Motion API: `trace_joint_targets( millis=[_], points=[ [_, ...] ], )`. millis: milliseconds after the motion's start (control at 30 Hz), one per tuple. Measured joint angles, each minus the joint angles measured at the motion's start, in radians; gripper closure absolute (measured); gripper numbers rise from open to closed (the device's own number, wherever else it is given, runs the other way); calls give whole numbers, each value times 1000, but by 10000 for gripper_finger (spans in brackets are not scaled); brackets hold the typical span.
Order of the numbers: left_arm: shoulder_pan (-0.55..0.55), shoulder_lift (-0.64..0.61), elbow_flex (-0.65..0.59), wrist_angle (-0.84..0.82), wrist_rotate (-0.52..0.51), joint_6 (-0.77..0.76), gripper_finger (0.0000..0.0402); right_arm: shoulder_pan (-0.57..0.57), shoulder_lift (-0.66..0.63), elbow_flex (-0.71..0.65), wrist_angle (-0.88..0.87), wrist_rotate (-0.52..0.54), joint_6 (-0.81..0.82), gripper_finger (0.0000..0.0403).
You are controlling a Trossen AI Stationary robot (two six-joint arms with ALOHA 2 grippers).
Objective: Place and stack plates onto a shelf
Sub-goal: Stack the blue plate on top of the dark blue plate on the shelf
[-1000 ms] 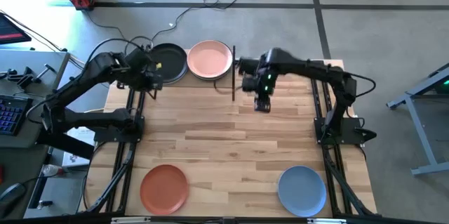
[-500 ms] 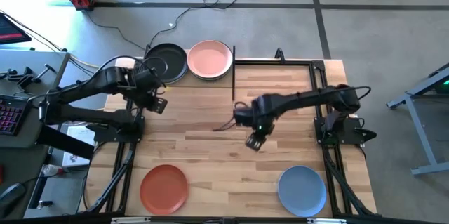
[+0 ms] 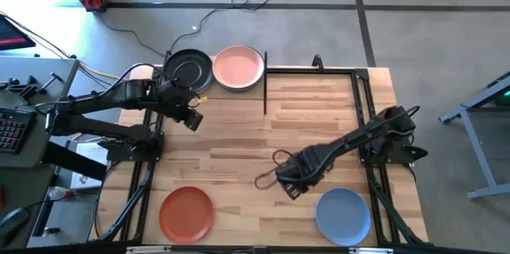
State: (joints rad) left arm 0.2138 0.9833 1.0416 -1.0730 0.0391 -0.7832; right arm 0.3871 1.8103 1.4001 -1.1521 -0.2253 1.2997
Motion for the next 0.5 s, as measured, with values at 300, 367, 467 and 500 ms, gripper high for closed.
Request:
trace_joint_targets(
  millis=[300, 367, 467, 500],
  points=[
    [1, 71, 0, 262, -3, 81, 335, 148, 0, -58, 107, 27, 343, 269],
    [1, 88, 0, 302, -2, 81, 335, 182, 0, -61, 107, 26, 421, 269],
    [1, 114, 0, 336, 2, 81, 335, 230, 0, -61, 120, 41, 534, 269],
    [1, 122, 0, 340, 2, 81, 335, 246, 0, -61, 131, 49, 573, 269]
  ],
)
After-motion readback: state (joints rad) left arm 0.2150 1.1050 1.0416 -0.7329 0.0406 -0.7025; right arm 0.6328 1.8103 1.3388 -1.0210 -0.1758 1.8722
